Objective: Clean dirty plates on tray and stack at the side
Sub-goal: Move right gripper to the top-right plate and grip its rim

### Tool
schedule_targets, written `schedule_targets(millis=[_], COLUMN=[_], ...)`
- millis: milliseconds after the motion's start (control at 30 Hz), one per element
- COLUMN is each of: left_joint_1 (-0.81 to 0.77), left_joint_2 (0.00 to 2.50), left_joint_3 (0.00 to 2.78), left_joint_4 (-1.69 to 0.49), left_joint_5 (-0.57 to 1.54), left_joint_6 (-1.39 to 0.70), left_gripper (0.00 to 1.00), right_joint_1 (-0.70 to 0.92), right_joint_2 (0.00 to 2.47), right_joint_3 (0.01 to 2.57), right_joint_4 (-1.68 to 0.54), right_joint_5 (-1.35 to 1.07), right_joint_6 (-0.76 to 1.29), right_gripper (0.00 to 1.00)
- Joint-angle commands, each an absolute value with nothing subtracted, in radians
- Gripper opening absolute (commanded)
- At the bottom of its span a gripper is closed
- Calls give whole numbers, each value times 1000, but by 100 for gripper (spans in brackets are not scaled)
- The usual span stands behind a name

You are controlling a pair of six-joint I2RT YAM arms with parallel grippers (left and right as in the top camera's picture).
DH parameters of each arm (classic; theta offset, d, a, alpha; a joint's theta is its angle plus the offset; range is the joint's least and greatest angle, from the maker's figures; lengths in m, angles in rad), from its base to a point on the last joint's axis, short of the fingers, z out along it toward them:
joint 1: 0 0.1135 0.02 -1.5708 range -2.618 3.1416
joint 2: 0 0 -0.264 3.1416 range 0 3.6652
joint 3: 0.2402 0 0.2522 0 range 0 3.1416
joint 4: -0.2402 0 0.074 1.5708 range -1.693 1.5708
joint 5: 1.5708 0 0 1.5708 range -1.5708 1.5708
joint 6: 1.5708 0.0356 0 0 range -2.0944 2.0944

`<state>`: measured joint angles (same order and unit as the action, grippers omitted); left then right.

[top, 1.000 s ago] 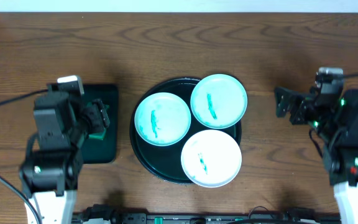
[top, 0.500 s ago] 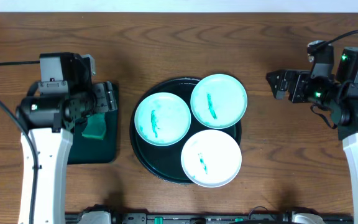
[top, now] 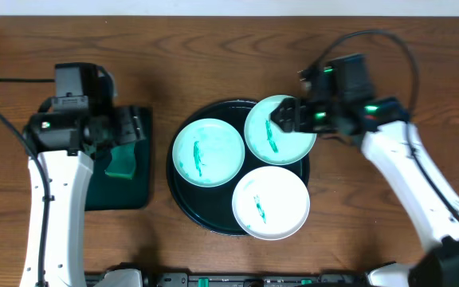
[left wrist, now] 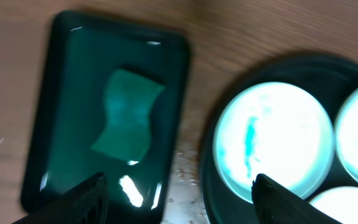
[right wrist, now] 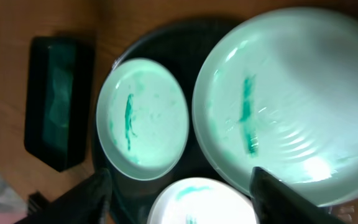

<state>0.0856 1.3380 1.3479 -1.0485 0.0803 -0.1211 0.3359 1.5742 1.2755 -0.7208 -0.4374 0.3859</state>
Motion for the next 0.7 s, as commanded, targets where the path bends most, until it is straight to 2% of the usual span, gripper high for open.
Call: schedule_targets(millis=[0, 33, 100, 333, 667], left_joint_1=[144, 160, 180, 220, 220], left_joint_2=[1343, 1345, 1348, 1353, 1355], left_joint_3=[1384, 1384, 1384, 1378, 1375], left_joint_4=[-1073, -1081, -1089, -1097, -1099], left_joint_5=[-4, -12, -20, -47, -65], left_joint_6=[-194, -194, -194, -194, -194], left_gripper=[74, 74, 74, 74, 74], right_joint_1=[422, 450, 497, 614, 645], right_joint_2=[1627, 1647, 1679, 1796, 1909], right_joint_3=[1302, 1302, 1302, 1302, 1302], right_joint_4=[-714, -712, -705, -667, -641], right_joint_5=[-348, -327, -288, -243, -181], right_joint_6=[559, 588, 617, 664, 702], right_gripper=[61, 56, 55, 38, 32])
